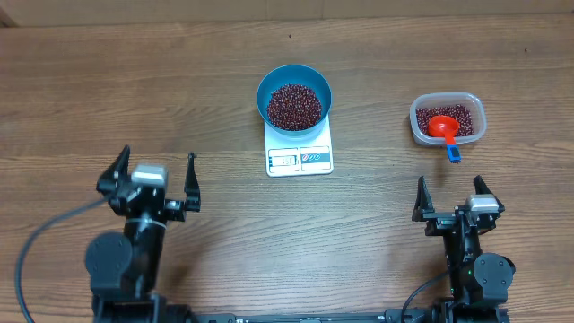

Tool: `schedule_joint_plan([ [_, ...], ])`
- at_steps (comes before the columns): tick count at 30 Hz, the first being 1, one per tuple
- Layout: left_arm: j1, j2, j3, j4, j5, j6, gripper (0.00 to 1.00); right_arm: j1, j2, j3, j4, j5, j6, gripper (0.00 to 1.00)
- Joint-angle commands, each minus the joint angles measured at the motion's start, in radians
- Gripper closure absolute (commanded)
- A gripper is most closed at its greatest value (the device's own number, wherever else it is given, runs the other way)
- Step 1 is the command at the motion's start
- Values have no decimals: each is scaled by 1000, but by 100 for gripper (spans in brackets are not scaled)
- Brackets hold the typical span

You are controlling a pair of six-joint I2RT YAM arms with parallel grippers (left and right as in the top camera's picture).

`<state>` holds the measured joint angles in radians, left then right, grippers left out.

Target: Scoop item into bowl and weigh 150g on scale

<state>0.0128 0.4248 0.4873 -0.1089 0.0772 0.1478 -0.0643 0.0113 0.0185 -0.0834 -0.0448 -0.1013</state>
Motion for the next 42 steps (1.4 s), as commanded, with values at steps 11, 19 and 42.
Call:
schedule_joint_plan([
  [11,77,-354,-354,137,-30,-85,0,4,-8,-11,3,-2,-1,0],
  [19,88,-422,-422,143,-33,-85,1,4,-8,-11,3,-2,-1,0],
  [42,88,-421,-483,34,-33,-103,0,4,-8,-11,3,-2,-1,0],
])
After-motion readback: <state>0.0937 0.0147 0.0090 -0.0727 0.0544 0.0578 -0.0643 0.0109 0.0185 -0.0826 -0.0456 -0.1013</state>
